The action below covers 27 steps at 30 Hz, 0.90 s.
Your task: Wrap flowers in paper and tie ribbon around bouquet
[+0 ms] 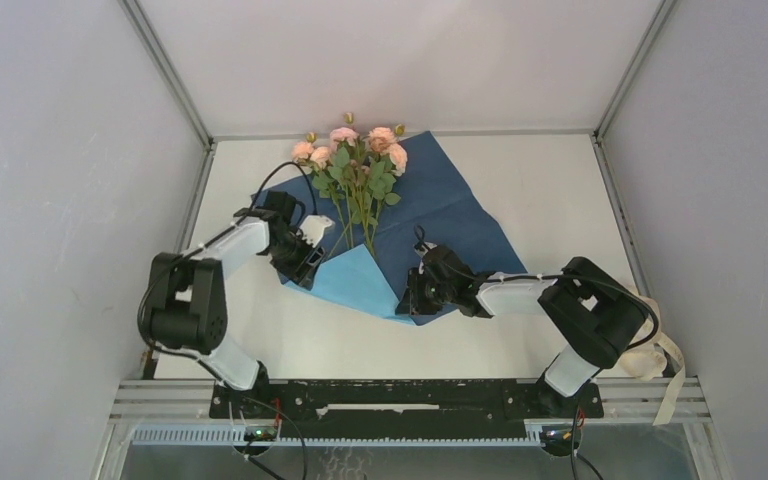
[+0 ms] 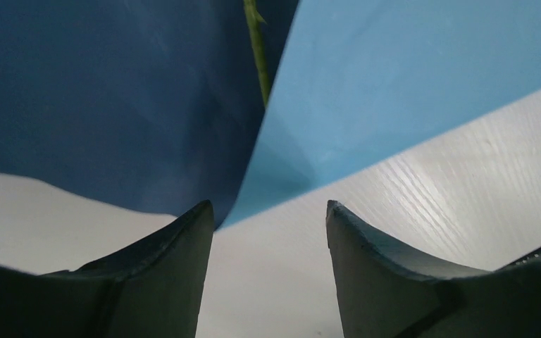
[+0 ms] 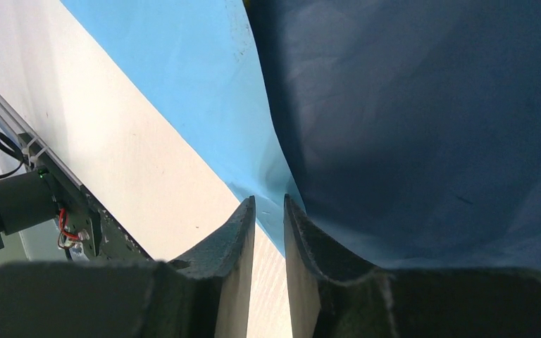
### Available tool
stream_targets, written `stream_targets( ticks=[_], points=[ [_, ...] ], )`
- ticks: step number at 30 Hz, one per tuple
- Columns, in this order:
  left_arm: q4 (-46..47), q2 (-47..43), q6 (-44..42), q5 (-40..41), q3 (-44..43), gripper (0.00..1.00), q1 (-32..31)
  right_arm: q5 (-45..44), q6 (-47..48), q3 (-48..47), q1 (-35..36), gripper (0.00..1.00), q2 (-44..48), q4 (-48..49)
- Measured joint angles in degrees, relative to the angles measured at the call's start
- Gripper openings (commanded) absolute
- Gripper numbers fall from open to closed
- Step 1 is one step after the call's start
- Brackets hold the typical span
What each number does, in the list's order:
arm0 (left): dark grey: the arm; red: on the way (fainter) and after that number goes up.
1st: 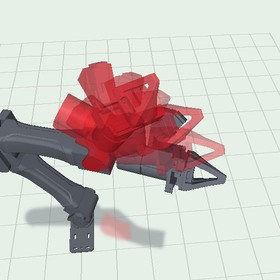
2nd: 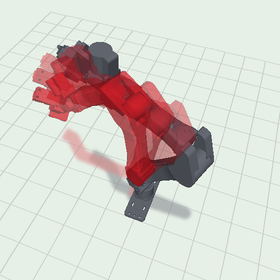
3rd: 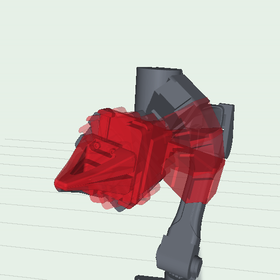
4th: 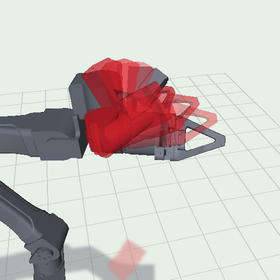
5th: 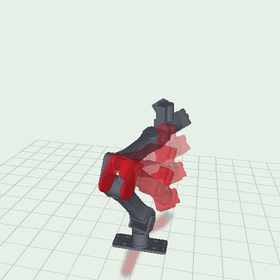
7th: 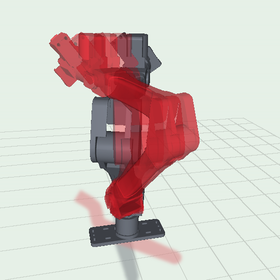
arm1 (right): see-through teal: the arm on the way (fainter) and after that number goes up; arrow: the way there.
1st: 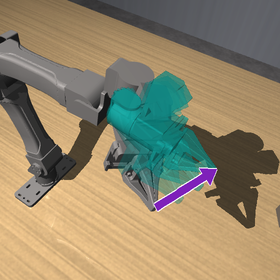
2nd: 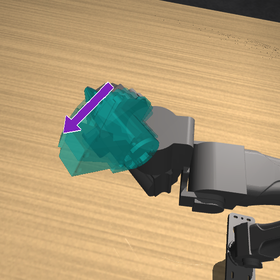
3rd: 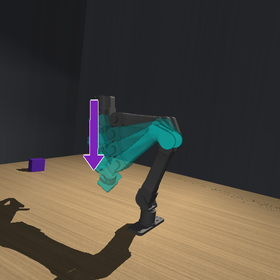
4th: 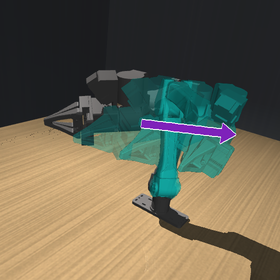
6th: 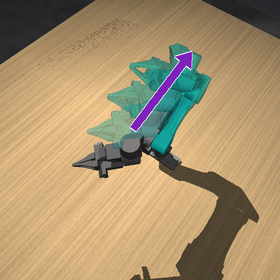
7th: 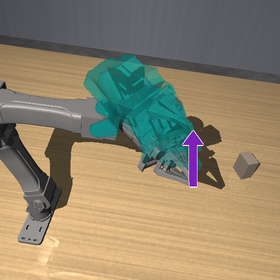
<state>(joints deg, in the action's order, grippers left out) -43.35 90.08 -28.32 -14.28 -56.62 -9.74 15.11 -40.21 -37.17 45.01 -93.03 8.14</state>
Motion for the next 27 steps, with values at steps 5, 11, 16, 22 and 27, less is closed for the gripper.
stream_targets(
  ticks=[5, 11, 16, 22, 27],
  points=[
    [0.61, 7.48, 1.90, 1.55, -2.08, 0.42, -0.17, 0.02, 0.74, 0.00, 0.00, 0.35, 0.44, -0.52],
    [1.09, 7.50, 2.78, 1.46, -2.05, 0.25, -0.44, -2.34, 3.39, 0.09, -0.20, 0.48, 4.55, -7.50],
    [0.37, 7.39, 2.75, -0.46, -1.55, 0.23, -0.74, -2.95, 6.01, 0.11, -1.33, 0.55, 6.47, -10.51],
    [0.22, 6.23, 2.80, -1.03, 0.00, 0.14, -0.81, 2.56, 7.58, 0.11, -2.16, 0.39, 4.26, -6.99],
    [0.44, 4.98, 2.91, -1.44, 2.03, 0.00, -0.87, 8.50, 7.80, 0.07, -2.60, 0.12, 0.61, -3.74]
  ],
)
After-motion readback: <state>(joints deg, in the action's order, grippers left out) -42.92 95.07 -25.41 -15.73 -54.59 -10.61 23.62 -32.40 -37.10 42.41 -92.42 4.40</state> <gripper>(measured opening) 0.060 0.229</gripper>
